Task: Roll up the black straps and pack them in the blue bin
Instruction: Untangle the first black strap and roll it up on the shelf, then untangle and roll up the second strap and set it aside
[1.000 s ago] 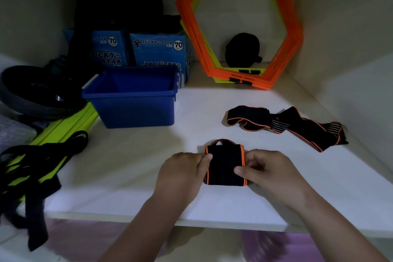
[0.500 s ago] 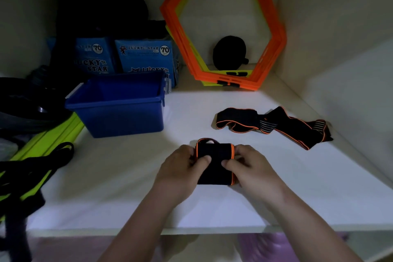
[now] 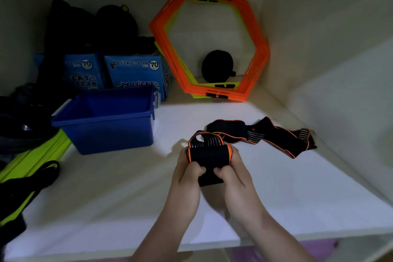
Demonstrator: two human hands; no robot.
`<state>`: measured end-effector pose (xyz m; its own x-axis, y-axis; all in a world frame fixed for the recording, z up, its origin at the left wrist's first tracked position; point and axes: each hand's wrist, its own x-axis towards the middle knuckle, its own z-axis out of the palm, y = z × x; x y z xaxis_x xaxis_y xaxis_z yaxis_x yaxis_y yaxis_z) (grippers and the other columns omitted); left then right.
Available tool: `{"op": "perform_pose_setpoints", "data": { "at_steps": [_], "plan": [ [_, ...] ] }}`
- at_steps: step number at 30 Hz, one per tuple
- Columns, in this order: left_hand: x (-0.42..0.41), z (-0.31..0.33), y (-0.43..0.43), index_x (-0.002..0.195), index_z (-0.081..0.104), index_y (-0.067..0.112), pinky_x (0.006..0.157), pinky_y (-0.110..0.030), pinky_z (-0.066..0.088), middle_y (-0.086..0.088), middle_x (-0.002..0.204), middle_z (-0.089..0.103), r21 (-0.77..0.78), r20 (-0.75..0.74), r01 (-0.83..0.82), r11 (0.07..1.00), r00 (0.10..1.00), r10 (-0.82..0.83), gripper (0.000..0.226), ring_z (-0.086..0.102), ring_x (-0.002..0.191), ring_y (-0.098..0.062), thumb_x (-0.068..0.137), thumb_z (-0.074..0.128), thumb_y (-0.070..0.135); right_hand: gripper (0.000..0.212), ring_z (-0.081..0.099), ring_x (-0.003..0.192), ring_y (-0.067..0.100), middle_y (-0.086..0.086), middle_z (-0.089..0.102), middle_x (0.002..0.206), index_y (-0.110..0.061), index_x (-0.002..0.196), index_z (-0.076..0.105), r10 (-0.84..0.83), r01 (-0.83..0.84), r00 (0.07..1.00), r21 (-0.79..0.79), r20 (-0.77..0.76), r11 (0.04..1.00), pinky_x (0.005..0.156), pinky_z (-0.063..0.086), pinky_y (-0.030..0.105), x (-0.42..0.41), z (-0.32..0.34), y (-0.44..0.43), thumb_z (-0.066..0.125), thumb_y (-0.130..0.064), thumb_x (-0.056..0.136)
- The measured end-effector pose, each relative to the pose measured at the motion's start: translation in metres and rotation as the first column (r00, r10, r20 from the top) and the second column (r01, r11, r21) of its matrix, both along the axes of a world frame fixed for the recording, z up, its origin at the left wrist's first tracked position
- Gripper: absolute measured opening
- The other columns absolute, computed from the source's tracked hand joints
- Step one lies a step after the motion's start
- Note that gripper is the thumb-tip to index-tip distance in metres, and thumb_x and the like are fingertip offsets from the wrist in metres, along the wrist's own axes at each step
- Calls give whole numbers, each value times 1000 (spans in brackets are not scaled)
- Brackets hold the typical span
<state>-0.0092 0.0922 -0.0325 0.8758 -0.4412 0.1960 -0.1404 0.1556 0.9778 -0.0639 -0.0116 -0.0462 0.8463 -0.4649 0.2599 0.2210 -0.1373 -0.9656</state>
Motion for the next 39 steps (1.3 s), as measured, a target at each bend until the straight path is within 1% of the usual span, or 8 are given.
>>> {"op": "perform_pose_setpoints", "data": {
  "at_steps": [5,10,16,24,27,29,32,39],
  "plan": [
    [6,7,-17,105,69,29,78,-26,53,5,99,74,206,22,87,975,995,-93,22,68,94,-9,85,59,25,39,65,100,14,-2,73,103,-19,109,69,-74,72,996,-44,-57,996,86,48,27,-23,14,-47,46,-11,79],
    [-3,1,-71,110,72,26,83,-34,54,-1,102,77,219,-29,260,940,965,-260,23,71,96,-15,92,66,12,40,68,108,27,3,75,109,-24,114,70,-240,236,965,-51,-109,971,96,52,55,-72,13,-109,52,-12,80],
    [-30,-15,-167,124,58,15,66,-28,59,-16,111,72,218,-205,511,831,857,-473,35,75,83,-24,91,69,12,37,70,96,0,-16,77,101,-31,113,70,-493,397,853,-403,-170,825,87,52,28,-135,6,-179,63,-3,90],
    [-56,-25,-245,127,60,9,60,-34,60,-17,91,64,315,-115,514,798,855,-506,39,66,71,-24,89,71,9,36,68,101,17,-4,74,110,-23,125,64,-738,444,660,-720,-140,534,82,48,23,-162,0,-209,63,-14,90],
    [-60,-26,-255,122,60,8,66,-42,62,-10,79,63,314,-115,475,822,878,-464,35,65,63,-23,89,71,9,55,59,124,18,1,63,136,-17,143,51,-774,442,625,-770,-103,460,104,46,28,-161,-10,-195,63,-14,90],
    [-62,-27,-258,121,62,8,65,-43,62,-9,75,64,319,-100,450,834,891,-442,34,63,58,-23,89,72,11,63,43,142,19,4,47,153,-13,151,43,-795,449,599,-781,-96,433,119,31,27,-163,-18,-186,65,-15,91],
    [-65,-27,-259,123,63,7,64,-43,63,-5,72,64,329,-66,428,842,900,-432,38,65,58,-24,87,74,15,64,36,146,17,3,41,157,-12,151,42,-802,433,584,-789,-122,435,117,20,18,-164,-25,-184,66,-18,92],
    [-65,-27,-254,129,59,4,60,-31,60,1,83,62,312,-89,448,838,892,-444,45,63,64,-22,88,74,14,59,44,141,21,8,51,151,-7,146,49,-804,415,576,-794,-149,444,116,26,21,-161,-26,-188,68,-19,91]
  ]
}}
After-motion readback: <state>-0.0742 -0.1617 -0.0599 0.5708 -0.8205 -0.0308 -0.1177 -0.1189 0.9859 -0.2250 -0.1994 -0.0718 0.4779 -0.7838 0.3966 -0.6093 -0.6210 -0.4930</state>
